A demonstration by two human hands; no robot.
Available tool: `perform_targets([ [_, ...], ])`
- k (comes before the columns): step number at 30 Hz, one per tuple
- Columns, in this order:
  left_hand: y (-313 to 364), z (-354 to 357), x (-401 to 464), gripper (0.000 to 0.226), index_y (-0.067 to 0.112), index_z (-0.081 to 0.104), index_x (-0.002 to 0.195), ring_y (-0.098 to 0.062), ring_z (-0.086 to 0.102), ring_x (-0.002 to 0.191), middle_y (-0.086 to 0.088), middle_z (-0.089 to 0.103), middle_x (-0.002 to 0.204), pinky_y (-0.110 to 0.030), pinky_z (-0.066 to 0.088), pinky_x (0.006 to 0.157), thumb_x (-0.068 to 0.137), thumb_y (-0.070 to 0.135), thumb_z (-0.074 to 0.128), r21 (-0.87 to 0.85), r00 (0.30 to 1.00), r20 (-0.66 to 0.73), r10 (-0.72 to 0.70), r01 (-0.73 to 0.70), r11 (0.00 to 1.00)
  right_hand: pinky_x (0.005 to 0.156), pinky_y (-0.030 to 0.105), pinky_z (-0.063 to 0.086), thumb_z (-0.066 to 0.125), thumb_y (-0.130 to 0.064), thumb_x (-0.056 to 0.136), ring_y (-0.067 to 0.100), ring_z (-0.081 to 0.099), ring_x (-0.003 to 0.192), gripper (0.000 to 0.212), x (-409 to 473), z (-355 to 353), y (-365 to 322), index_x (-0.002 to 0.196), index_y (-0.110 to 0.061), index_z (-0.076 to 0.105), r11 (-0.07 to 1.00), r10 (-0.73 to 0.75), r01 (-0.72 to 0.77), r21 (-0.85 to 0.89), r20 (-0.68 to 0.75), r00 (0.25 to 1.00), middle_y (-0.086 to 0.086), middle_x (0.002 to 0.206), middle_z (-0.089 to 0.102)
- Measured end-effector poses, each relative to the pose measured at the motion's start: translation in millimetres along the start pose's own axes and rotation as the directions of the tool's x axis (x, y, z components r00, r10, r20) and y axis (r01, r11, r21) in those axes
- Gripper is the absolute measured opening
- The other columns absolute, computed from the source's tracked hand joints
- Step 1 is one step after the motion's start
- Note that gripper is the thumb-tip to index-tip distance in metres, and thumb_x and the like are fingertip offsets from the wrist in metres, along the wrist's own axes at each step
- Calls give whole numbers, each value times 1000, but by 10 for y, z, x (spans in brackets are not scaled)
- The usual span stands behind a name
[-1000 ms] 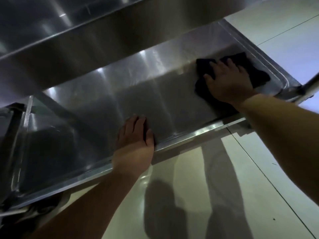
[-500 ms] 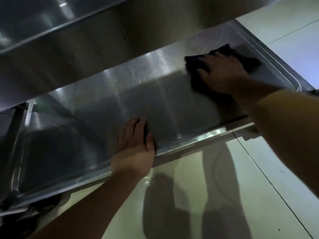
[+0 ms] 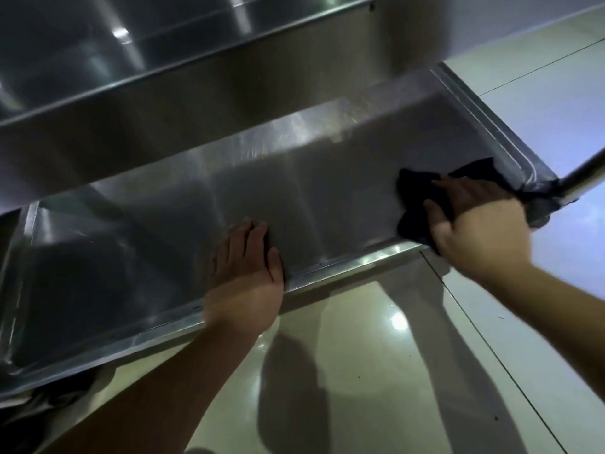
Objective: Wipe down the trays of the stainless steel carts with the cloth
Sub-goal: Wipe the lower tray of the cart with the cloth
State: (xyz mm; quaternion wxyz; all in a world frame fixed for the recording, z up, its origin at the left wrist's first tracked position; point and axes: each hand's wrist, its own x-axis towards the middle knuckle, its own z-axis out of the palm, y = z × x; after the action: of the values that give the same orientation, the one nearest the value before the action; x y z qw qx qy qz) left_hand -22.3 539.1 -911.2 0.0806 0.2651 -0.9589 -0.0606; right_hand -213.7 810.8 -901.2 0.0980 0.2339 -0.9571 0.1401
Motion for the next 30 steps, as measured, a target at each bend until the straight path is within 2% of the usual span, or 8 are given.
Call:
perform_targets([
  [3,-8,20,-2,52,17,55,141,-32,49,135,-7,51,149,-48,41,108,101,39,32,4,999,-31,12,-12,1000,89,44,49,49,-48,94,34,65,108,48,-263,28,-599,118,-14,73,983,-172,168,70,44,984,9,118,74],
  [8,-39,33,-6,45,16,59,139,-32,52,133,-8,55,147,-46,36,111,102,33,39,-10,996,-74,44,-45,999,104,42,41,43,-58,97,20,59,126,49,-456,188,-1115,127,-28,68,898,-440,431,92,144,886,-9,133,67],
  [11,-42,4,5,46,20,57,140,-29,52,132,-4,53,149,-37,23,110,101,35,39,13,999,-41,10,-9,1000,93,41,47,45,-53,96,28,65,112,47,-288,112,-699,119,-23,71,913,-408,406,41,87,909,-1,122,73],
  [14,-8,-24,7,51,21,55,142,-29,49,135,-4,51,152,-41,28,113,100,39,33,-3,1000,-3,-3,3,1000,76,45,52,45,-44,94,39,66,96,47,-114,-60,-176,114,-12,72,979,-202,202,-16,-1,979,15,105,74],
  [19,12,-67,17,46,22,47,149,-27,38,145,-2,40,160,-41,26,117,107,37,33,-30,994,104,-30,33,999,75,44,45,41,-46,94,41,61,93,48,-141,-55,-216,113,-12,71,997,-44,45,-70,16,999,18,100,72],
  [23,24,-235,103,45,25,39,153,-25,27,150,0,28,166,-36,21,121,110,35,34,-102,967,254,-28,56,993,81,43,46,39,-51,97,35,62,100,47,-344,-1,-724,116,-20,70,981,-183,190,-45,135,974,7,107,73],
  [26,-63,-431,225,40,23,48,147,-28,38,143,-4,40,160,-33,30,115,110,32,34,-201,924,383,17,66,977,86,41,47,37,-53,99,28,63,104,47,-488,-17,-1234,120,-25,68,948,-317,319,25,207,926,0,113,73],
  [30,-402,-677,163,36,17,58,129,-36,54,127,-12,56,139,-44,46,105,101,32,41,-169,933,356,-57,125,978,90,38,43,24,-57,100,20,60,107,50,-629,-48,-1879,118,-33,65,893,-448,436,108,294,844,-9,114,69],
])
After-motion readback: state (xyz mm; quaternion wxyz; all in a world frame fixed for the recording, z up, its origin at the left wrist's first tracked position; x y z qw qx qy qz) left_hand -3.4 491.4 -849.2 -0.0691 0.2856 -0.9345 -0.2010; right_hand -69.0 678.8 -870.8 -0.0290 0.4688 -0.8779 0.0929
